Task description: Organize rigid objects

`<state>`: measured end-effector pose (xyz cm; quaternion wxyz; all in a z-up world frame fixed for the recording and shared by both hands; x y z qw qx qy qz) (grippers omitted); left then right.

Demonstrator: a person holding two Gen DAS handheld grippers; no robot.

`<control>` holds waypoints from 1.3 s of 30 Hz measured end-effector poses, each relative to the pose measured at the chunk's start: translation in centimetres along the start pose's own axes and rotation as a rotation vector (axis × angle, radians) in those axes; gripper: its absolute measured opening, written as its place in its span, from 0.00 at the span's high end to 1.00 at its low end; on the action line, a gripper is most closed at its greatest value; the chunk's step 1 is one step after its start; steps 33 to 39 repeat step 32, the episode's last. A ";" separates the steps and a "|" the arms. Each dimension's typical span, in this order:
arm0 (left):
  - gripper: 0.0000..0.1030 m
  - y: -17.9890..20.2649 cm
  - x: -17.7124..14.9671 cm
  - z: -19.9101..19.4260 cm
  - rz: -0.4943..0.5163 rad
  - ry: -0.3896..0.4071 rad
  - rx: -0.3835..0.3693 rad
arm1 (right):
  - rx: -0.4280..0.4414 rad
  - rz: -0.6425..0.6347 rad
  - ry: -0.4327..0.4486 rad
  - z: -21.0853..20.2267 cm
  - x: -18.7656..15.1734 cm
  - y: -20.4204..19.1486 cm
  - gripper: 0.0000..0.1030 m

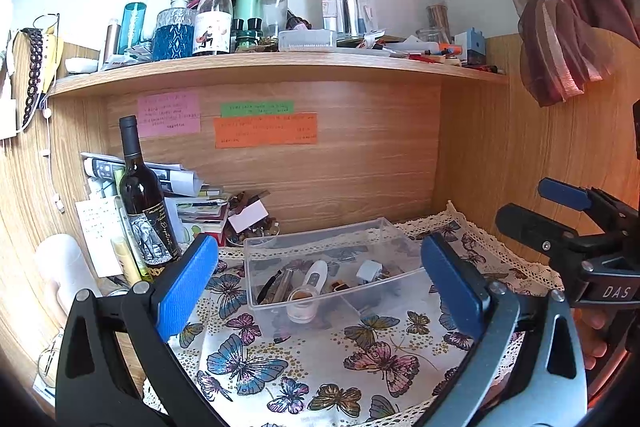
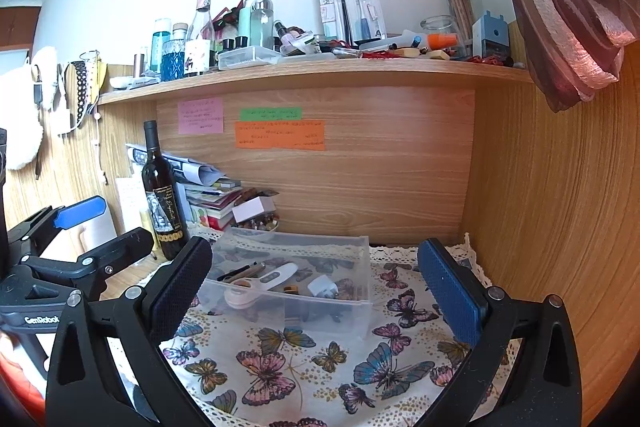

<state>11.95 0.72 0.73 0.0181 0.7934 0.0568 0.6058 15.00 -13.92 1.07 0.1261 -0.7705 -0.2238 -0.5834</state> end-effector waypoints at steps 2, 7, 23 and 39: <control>0.00 0.0 0.0 0.0 -0.002 0.000 0.001 | 0.000 0.000 0.001 0.0 0.0 0.0 0.00; 0.00 -0.1 0.0 0.1 -0.004 -0.002 0.004 | 0.000 0.001 0.001 0.0 0.0 0.0 0.00; 0.00 -0.2 0.2 0.2 -0.022 0.005 -0.007 | 0.000 0.010 -0.005 0.2 -0.2 0.2 0.00; 0.00 0.3 0.5 0.0 0.004 0.022 -0.009 | 0.001 0.010 -0.012 0.7 -0.3 0.1 0.00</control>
Point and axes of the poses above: each gripper's, at about its wrist camera, not at the fingertips, and z roughly the way its jaws point, y to its right, x to its top, the point moved 10 cm from there along z, roughly the way its jaws point, and after that the axes turned 6 degrees about -z, right-handed, at the moved point
